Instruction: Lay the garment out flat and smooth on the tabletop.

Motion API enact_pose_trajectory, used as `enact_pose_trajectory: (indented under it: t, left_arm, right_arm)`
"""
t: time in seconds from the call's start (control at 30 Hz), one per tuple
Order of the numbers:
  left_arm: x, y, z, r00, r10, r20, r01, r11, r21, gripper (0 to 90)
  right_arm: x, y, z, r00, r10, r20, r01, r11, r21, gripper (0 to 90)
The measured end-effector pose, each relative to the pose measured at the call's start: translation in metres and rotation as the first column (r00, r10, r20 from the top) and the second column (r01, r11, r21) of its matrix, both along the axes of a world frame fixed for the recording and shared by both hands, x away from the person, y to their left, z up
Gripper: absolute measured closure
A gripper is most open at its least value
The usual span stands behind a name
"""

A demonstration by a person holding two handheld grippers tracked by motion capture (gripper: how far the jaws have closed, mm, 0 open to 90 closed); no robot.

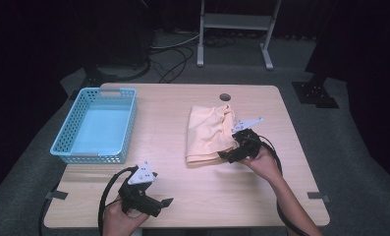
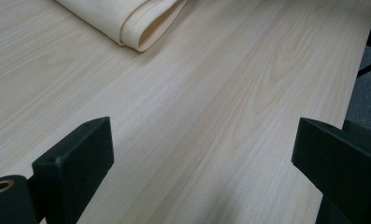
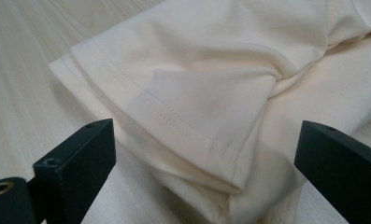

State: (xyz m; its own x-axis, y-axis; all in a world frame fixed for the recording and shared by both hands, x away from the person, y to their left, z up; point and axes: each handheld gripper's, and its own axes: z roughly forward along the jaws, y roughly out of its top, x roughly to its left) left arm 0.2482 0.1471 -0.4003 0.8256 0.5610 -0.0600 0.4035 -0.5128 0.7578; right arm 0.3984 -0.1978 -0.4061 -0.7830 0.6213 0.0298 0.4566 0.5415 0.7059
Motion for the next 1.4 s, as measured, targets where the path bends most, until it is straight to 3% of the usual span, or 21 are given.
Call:
enact_pose_trajectory:
  t: [0.27,0.43,0.63,0.73,1.1,1.4]
  left_arm:
    - [0.001,-0.001,-0.002,1.0,-0.002,-0.008,0.002,1.0,0.004,5.3]
    - [0.001,0.0,-0.002,1.0,0.0,-0.004,0.0,1.0,0.002,5.3]
    - [0.001,0.0,0.0,1.0,0.004,-0.001,-0.004,1.0,0.004,5.3]
    - [0.0,-0.001,0.002,1.0,0.005,0.006,-0.005,1.0,0.006,5.3]
    - [-0.002,-0.007,0.001,0.9999,-0.012,0.003,0.012,0.9998,0.014,5.3]
    - [-0.003,-0.013,-0.001,0.9996,-0.027,-0.005,0.027,0.9993,0.025,5.3]
  right_arm:
    - [0.021,0.009,-0.013,0.9982,-0.034,-0.05,0.033,0.999,-0.017,4.9]
    - [0.029,0.013,-0.021,0.9971,-0.029,-0.07,0.027,0.999,-0.038,5.6]
    - [0.03,0.014,-0.023,0.9974,-0.03,-0.065,0.026,0.998,-0.057,7.8]
    - [0.027,0.014,-0.023,0.9988,-0.025,-0.043,0.021,0.997,-0.079,11.9]
    - [0.016,0.009,-0.023,0.9991,-0.012,-0.041,0.008,0.997,-0.082,13.9]
    - [-0.01,0.004,-0.024,0.9993,-0.008,-0.038,0.006,0.997,-0.074,14.0]
